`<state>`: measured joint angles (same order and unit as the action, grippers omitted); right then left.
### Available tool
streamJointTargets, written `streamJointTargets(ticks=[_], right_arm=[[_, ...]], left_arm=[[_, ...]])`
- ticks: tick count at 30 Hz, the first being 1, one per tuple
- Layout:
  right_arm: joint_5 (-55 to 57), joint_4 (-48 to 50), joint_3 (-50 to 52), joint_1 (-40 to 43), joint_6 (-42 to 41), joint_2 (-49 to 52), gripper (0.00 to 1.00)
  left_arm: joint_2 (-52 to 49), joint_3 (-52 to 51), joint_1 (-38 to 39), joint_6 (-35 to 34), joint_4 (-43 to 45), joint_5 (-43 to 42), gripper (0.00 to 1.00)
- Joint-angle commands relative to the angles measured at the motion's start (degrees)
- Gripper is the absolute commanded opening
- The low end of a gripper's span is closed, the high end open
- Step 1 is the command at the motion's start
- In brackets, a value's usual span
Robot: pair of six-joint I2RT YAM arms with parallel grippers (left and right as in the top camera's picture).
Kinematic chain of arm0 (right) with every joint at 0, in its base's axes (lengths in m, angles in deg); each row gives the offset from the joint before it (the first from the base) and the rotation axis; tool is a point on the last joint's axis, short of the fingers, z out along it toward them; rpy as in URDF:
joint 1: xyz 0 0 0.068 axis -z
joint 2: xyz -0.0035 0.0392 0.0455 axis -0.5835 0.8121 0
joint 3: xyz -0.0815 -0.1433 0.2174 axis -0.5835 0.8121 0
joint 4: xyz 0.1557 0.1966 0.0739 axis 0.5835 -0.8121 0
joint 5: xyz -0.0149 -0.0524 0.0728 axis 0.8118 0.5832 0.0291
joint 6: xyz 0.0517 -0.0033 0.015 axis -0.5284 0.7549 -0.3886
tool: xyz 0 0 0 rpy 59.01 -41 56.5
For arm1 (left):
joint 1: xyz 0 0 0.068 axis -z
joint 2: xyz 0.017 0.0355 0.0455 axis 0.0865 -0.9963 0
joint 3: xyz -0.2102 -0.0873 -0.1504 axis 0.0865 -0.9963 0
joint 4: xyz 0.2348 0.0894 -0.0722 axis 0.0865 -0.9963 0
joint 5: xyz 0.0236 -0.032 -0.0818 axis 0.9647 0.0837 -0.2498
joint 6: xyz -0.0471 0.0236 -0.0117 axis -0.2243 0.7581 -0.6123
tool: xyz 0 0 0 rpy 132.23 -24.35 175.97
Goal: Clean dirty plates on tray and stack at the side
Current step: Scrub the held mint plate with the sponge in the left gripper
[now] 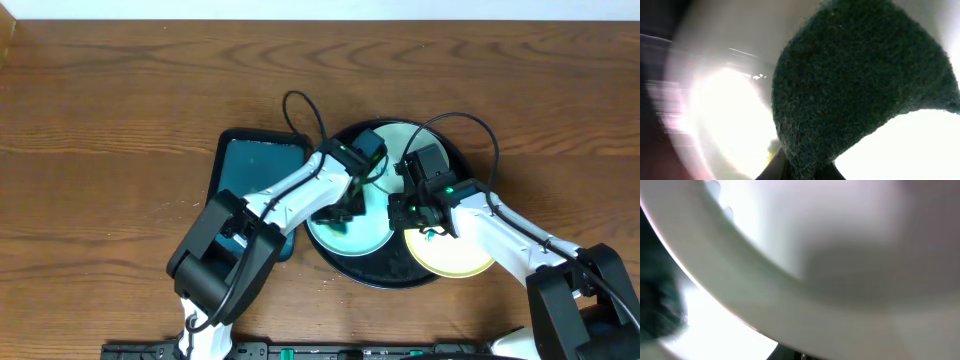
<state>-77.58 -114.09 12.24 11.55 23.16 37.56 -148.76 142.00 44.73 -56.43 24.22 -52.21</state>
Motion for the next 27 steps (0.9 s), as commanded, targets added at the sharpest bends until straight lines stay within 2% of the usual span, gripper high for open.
streamJointTargets(ticks=[1,6,8,11,14,17,19,23,27], right_arm=[[1.42,-1.18,0.44,-0.13,0.5,0.9,0.01],[1.42,-1.38,0.44,-0.13,0.5,0.9,0.01],[1.42,-1.66,0.44,-0.13,0.5,0.9,0.01],[1.42,-1.79,0.44,-0.13,0.5,0.9,0.01],[1.44,-1.73,0.44,-0.13,0.09,0.9,0.01],[1.4,-1.53,0.44,-0.13,-1.25,0.9,0.01],[1.4,-1.27,0.44,-0.13,-1.86,0.9,0.01],[1.36,-0.35,0.44,-0.13,-2.58,0.9,0.01],[1.16,0.22,0.44,-0.2,-3.17,0.9,0.01]], left_arm=[[-3.21,-1.84,-2.08,0.31,-3.1,24.92,0.08],[-3.21,-1.84,-2.01,0.28,-4.13,26.49,0.08],[-3.21,-1.84,-1.9,0.28,-3.58,22.86,0.07],[-3.21,-1.86,-1.81,0.31,-1.44,7.76,0.07],[-3.21,-2.64,-1.53,0.79,3.48,-11.19,0.08],[-3.23,-3.21,-0.63,1.36,7.45,-22.62,0.08],[-3.23,-3.23,0.28,1.36,9.18,-27.19,0.07],[-3.23,-3.23,2.51,1.38,11.41,-30.73,0.07],[-3.23,-3.23,4.07,2.27,11.56,-30.71,0.07]])
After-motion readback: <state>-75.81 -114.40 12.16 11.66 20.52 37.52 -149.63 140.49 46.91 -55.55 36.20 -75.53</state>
